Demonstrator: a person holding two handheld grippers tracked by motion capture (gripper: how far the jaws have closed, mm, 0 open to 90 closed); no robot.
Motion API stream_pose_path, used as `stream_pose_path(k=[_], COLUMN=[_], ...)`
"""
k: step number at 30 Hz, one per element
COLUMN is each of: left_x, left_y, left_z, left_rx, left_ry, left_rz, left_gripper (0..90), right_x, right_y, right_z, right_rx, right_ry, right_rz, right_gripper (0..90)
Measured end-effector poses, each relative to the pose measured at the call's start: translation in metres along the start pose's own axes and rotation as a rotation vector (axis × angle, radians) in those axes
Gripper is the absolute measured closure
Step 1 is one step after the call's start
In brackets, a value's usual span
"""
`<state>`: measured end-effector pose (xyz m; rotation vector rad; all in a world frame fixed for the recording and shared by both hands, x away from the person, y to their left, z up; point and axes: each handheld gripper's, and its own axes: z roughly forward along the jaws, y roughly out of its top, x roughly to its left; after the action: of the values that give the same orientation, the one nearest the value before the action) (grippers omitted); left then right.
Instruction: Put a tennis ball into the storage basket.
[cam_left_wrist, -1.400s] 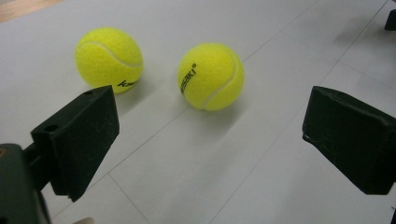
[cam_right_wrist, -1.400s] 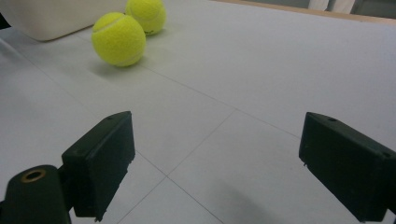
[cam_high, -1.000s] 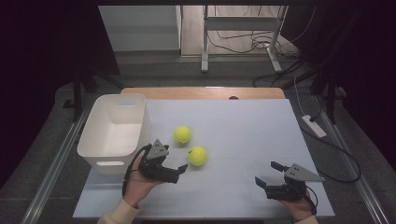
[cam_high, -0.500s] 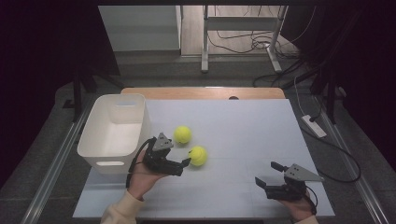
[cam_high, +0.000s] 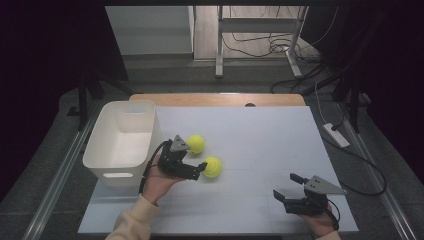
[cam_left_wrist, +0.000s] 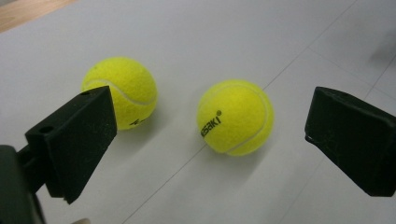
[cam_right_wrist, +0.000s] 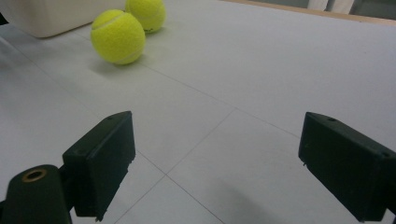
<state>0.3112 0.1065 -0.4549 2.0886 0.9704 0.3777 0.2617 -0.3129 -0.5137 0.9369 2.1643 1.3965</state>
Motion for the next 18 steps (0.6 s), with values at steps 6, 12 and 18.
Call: stream_pose_path(k=[6,12,18], left_x=[0.003,0.007,0.01], left_y=[0.006,0.01,0.013], left_z=[0.003,0.008,0.013], left_rx=[0.009,0.022,0.031], left_ry=[0.002,0.005,0.005], left_rz=[-0.005,-0.014,-0.019], left_gripper=[2.8,2.8,2.7], right_x=[0.0,0.0,0.0], right_y=[0.0,0.0,0.0], right_z=[0.0,0.001,0.001], right_rx=[0.001,0.004,0.005], right_ry=[0.002,0.003,0.003], right_rz=[-0.001,-0.001,0.0], right_gripper=[10.7,10.7,10.7])
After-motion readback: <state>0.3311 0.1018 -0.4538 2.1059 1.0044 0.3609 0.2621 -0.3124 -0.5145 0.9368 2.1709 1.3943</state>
